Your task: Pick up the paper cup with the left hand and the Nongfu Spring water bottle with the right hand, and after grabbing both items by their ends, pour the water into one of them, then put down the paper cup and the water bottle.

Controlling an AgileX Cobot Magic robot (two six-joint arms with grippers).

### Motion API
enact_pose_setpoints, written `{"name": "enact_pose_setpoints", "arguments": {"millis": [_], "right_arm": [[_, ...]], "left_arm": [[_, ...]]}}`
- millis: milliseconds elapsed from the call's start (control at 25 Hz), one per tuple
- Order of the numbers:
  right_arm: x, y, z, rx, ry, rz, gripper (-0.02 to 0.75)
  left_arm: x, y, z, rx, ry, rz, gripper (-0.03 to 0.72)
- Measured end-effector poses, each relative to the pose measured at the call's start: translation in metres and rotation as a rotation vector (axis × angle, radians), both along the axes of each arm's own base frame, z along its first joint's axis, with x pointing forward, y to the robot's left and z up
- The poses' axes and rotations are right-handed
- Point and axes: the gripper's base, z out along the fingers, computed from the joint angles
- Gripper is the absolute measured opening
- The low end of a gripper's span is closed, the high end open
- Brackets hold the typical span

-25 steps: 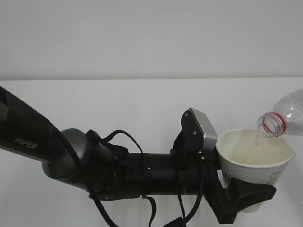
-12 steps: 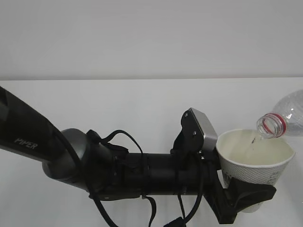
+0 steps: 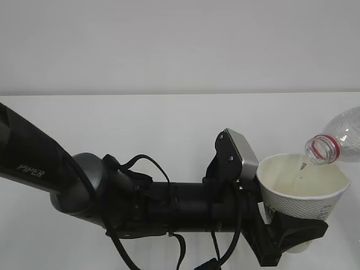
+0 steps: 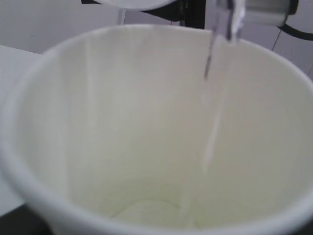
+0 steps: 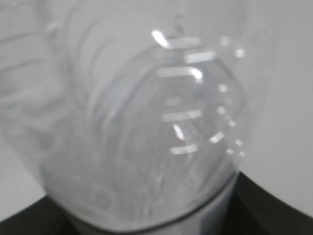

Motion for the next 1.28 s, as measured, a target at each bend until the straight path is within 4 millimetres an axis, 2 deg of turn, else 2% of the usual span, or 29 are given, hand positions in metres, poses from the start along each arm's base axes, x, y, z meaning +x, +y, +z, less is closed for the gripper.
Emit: {"name": "enact_pose_setpoints", "arguments": {"millis": [1280], "right_arm": [[0.0, 0.0, 0.0001, 0.0, -0.002, 0.0, 0.449]], "left_arm": [[-0.0001, 0.0, -0.0002, 0.003, -0.001, -0.001, 0.545]]}}
